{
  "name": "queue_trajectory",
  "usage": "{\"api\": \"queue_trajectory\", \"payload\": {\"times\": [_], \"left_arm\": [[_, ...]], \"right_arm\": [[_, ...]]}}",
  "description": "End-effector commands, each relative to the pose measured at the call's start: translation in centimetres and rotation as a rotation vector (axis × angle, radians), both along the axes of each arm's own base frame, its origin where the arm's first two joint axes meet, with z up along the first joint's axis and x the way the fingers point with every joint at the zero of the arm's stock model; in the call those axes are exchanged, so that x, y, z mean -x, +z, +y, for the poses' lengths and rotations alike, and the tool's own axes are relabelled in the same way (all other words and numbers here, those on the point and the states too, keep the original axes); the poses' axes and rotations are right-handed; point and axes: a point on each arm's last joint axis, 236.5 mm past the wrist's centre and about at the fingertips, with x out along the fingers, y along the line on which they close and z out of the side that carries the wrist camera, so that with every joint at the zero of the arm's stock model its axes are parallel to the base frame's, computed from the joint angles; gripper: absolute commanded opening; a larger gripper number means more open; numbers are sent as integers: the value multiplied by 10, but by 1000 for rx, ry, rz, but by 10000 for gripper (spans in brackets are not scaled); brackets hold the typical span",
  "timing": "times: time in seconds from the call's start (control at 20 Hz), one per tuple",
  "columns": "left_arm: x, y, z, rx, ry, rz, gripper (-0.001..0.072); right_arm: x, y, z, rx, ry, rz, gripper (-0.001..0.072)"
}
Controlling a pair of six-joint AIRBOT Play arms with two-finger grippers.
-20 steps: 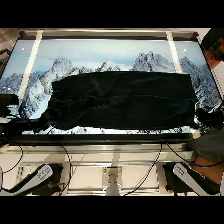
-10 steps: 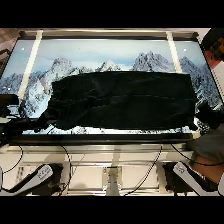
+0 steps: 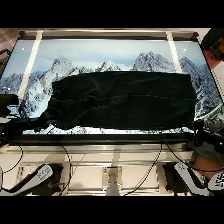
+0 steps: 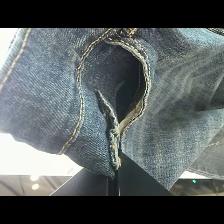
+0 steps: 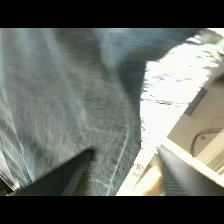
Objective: Fold the clothes and pants, and hang the long-sleeved shirts on hangers.
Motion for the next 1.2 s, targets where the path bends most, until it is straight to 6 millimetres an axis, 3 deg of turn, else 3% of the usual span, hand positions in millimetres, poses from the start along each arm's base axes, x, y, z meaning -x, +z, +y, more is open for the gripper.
{"api": "queue_trajectory", "payload": {"times": [0.0, 0.15, 0.45, 0.8, 0.95, 1.0, 1.1, 1.15], "left_arm": [[-1, 1, -1, 3, 0, -3, 22], [-1, 1, -1, 3, 0, -3, 22], [-1, 1, -1, 2, 0, -3, 22], [-1, 1, -1, 3, 0, -3, 23], [-1, 1, -1, 3, 0, -3, 23], [-1, 1, -1, 3, 0, -3, 23], [-1, 1, -1, 3, 0, -3, 23], [-1, 1, -1, 3, 0, -3, 23]], "right_arm": [[6, -14, -11, 7, -110, 47, 568], [0, -17, -34, 56, -212, 44, 565], [-9, -20, -47, 59, -277, 16, 542], [-28, -25, -50, 56, -291, -26, 543], [-43, -29, -40, 81, -242, -28, 541], [-47, -30, -39, 95, -228, -29, 506], [-54, -25, -40, 118, -210, -43, 137], [-56, -22, -40, 119, -198, -48, 15]]}}
